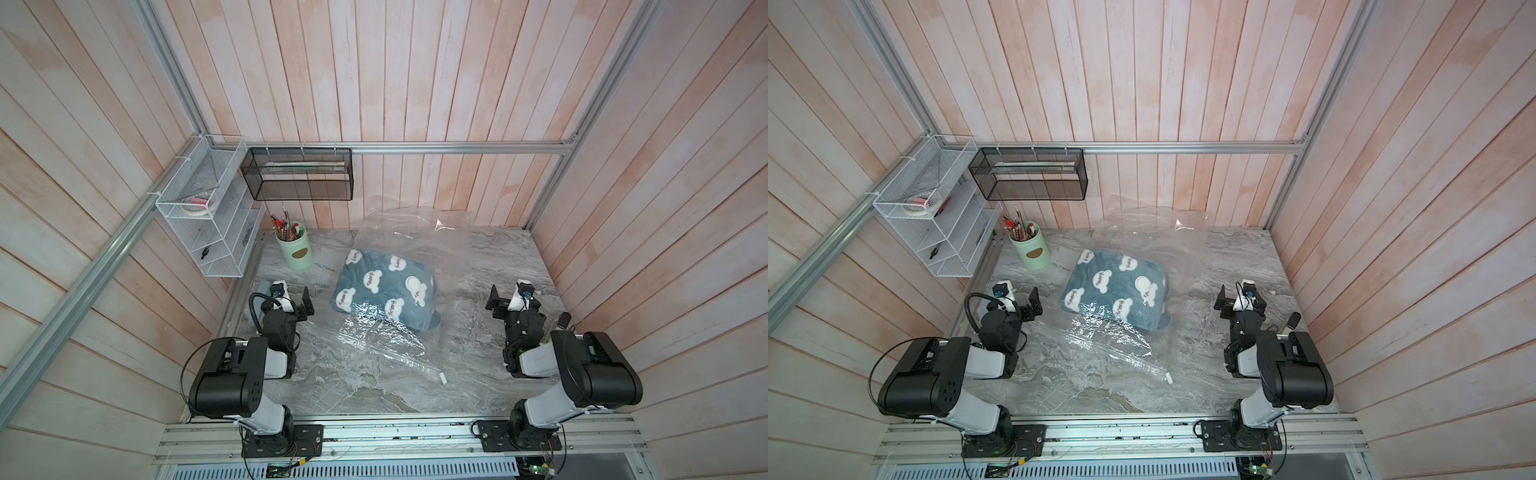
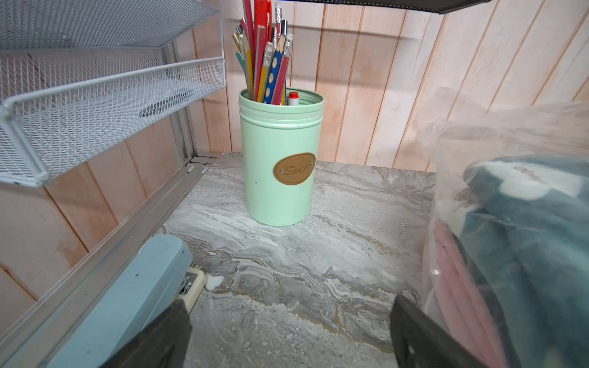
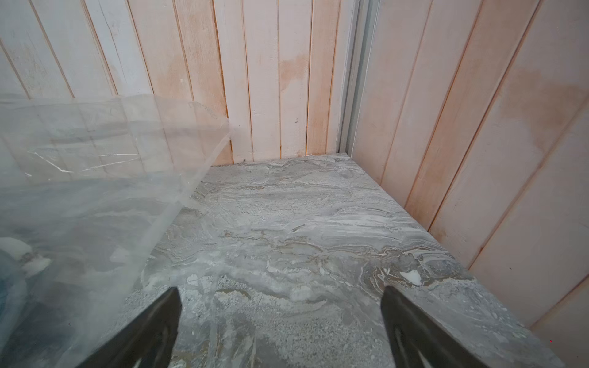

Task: Take the blanket out of the vacuum bag
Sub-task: Adjust the vacuum bag at the center of the board.

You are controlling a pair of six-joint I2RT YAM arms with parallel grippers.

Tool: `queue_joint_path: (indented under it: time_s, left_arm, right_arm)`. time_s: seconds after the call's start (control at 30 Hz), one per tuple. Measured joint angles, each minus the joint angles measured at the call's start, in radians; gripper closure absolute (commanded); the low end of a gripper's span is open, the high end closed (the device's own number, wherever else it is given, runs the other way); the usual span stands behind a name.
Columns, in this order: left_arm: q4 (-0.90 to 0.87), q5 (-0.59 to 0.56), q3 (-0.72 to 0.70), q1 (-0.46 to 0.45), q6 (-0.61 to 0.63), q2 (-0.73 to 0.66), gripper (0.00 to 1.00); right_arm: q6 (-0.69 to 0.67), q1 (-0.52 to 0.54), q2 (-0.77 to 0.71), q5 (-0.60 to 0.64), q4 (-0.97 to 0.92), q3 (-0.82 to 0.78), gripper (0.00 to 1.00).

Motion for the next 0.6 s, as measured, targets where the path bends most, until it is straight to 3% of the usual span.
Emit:
queue_joint_path:
  time_s: [0.6]
  left_arm:
    - [-0.002,0.006,0.0,0.0,0.002,-0.002,0.0]
  right_arm:
    - [0.0,0.0,0.0,0.0,-0.004,-0.001,0.02]
